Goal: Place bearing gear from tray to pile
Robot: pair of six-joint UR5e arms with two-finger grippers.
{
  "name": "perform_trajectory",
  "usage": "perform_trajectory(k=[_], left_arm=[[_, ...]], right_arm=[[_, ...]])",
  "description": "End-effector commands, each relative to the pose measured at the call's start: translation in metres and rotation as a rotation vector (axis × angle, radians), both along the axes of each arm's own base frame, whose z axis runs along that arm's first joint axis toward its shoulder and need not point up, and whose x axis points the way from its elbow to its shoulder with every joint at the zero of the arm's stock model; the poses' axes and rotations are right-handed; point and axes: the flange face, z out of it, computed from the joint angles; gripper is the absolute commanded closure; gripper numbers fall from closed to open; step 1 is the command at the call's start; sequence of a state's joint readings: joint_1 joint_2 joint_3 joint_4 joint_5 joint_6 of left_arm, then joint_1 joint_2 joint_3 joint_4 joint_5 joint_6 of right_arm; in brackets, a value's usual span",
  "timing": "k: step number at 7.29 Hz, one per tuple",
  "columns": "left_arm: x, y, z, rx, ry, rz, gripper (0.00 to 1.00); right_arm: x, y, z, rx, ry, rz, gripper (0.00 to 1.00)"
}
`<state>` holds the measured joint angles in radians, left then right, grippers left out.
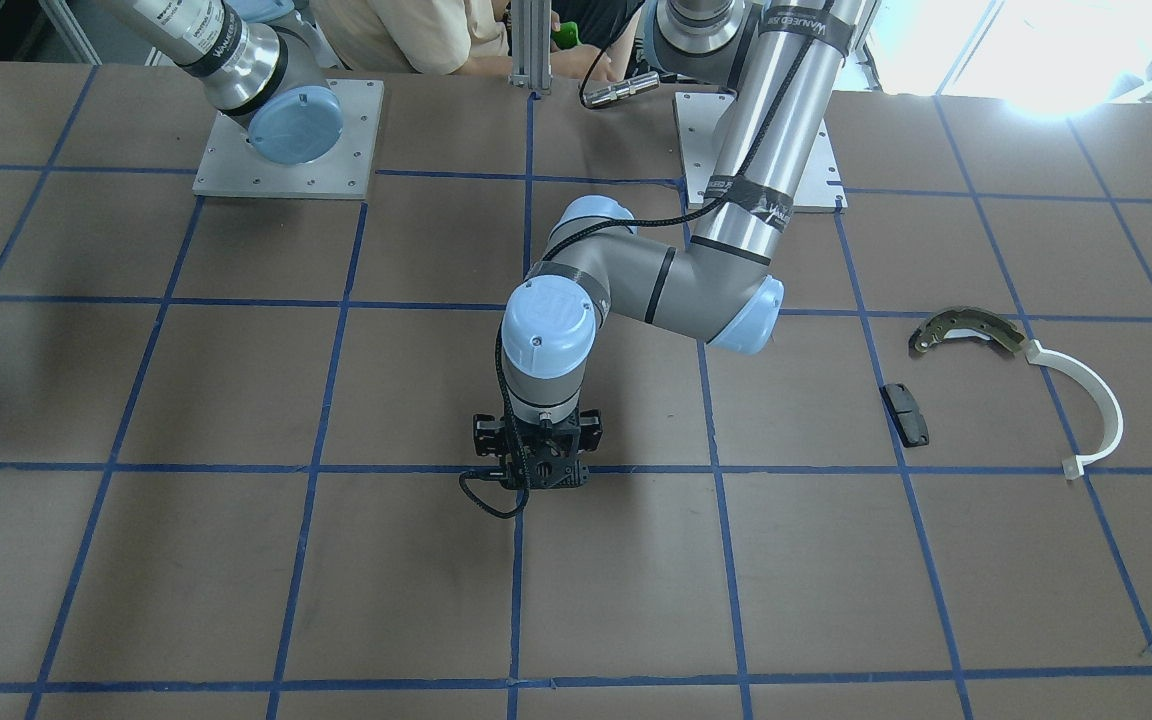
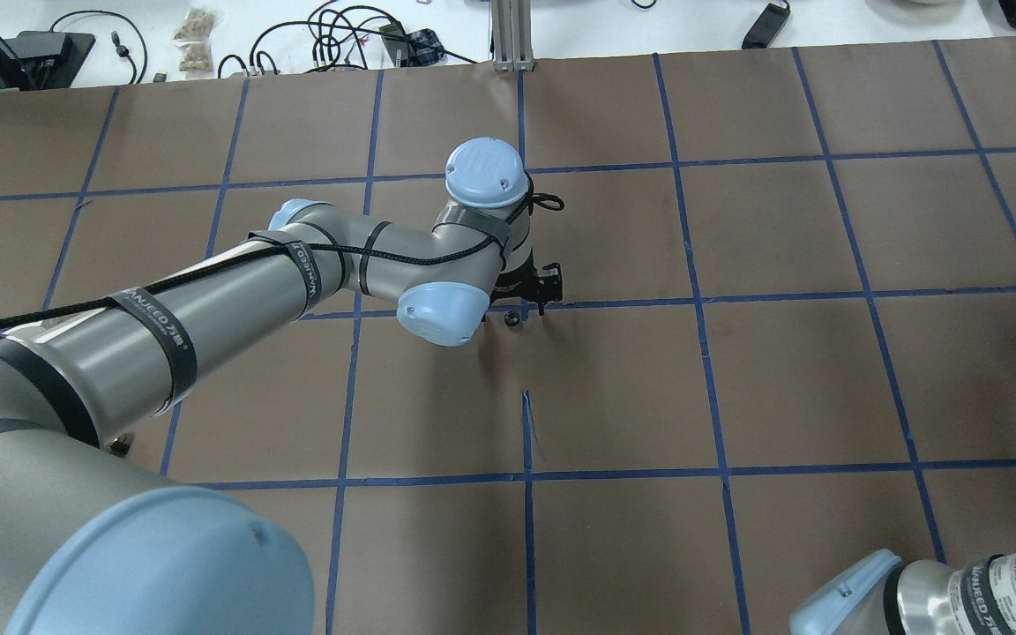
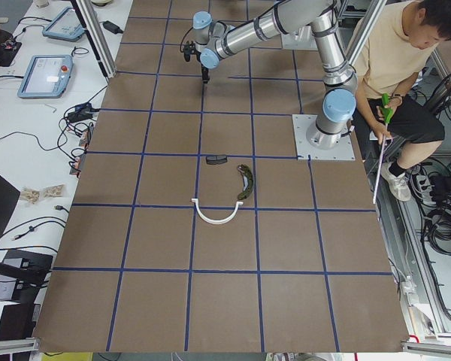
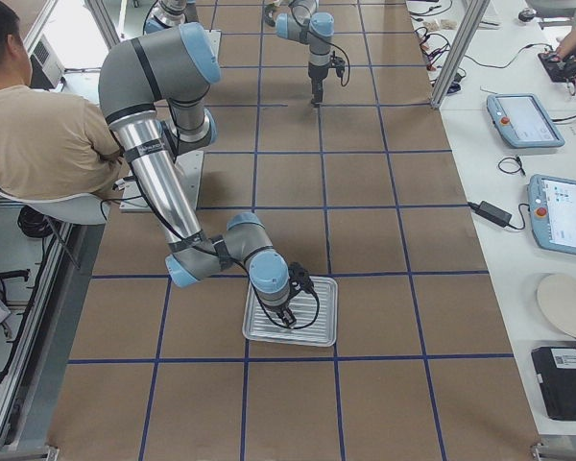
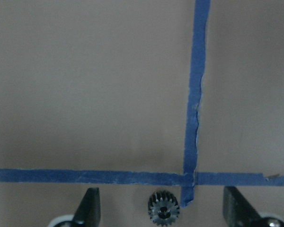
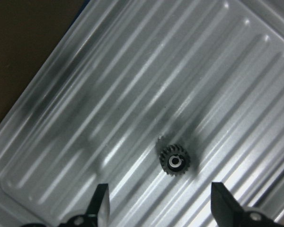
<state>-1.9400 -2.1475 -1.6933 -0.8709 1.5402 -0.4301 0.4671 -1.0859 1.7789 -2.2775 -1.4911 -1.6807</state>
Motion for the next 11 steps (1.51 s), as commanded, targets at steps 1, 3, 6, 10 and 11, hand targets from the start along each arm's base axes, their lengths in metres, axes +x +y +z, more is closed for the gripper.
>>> perform_trajectory(k=[1, 3, 6, 10, 11], left_arm=[[-0.004, 0.005, -0.004, 0.015, -0.003, 0.002, 0.47], [-0.005, 0.002, 0.003, 0.001, 0.001, -0.007, 0.8], [0.007, -0.003, 0.037, -0.046, 0.007, -0.019, 0.91], [0.213, -0.034, 0.091, 0.049, -0.15, -0.1, 0.93], [0.274, -0.028, 0.09, 0.062, -0.148, -0.099, 0.93]], right_arm=[[0.0, -0.004, -0.001, -0.039, -0.005, -0.004, 0.36], [0.002, -0.006, -0.01, -0.048, -0.027, -0.007, 0.35], [-0.001, -0.01, -0.014, -0.059, -0.009, -0.003, 0.44], [-0.002, -0.015, 0.0, -0.067, 0.01, -0.02, 0.97], [0.007, -0.024, 0.041, -0.082, 0.046, -0.029, 0.97]])
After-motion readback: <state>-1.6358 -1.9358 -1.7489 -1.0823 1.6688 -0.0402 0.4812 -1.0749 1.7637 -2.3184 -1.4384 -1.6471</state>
